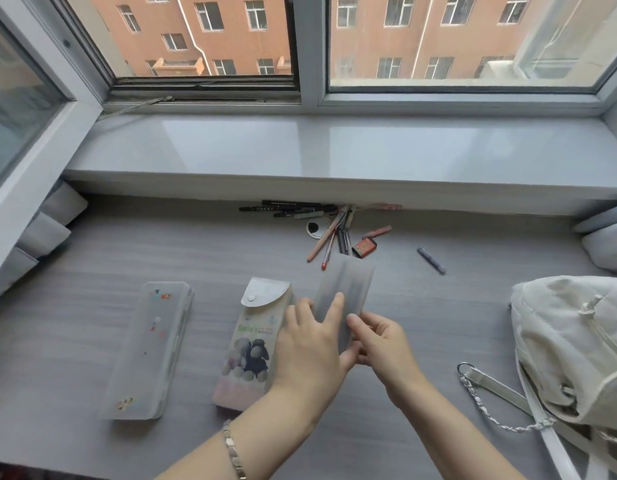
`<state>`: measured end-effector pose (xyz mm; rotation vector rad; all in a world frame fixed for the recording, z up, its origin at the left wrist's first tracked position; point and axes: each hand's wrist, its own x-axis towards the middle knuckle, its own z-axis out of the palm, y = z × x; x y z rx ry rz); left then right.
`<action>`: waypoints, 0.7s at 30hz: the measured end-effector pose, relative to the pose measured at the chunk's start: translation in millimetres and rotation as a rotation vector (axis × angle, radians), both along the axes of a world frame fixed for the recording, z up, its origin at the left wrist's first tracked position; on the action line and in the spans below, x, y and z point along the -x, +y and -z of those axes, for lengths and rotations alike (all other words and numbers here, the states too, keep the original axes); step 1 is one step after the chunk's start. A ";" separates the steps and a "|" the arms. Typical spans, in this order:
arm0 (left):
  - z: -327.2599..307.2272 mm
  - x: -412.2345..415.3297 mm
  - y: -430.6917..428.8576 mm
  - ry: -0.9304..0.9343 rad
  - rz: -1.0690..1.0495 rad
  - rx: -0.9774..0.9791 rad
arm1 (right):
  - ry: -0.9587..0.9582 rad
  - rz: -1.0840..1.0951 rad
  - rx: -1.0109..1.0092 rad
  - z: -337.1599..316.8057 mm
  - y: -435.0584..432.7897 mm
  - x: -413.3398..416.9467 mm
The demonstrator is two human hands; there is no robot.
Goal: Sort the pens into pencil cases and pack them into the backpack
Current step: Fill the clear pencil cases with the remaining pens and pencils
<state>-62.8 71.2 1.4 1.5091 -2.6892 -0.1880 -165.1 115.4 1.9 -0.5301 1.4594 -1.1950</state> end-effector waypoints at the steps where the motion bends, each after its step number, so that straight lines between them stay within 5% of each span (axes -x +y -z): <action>1: -2.4 -0.8 -0.9 0.004 -0.009 -0.015 | -0.011 -0.005 -0.012 1.0 -0.9 -1.2; 5: -8.4 -20.0 -20.2 0.133 -0.204 -0.199 | -0.030 -0.084 -0.072 2.6 -11.6 -7.8; 11: 3.6 -90.0 -71.0 0.038 -0.515 -0.107 | 0.090 -0.040 -0.123 5.8 -24.6 -3.9; 17: 39.0 -125.7 -72.7 -0.318 -0.453 -0.253 | 0.123 -0.144 -0.173 9.4 -26.6 -18.8; 21: 42.1 -129.1 -73.9 -0.212 -0.362 -0.126 | 0.132 -0.162 -0.178 13.0 -24.6 -21.9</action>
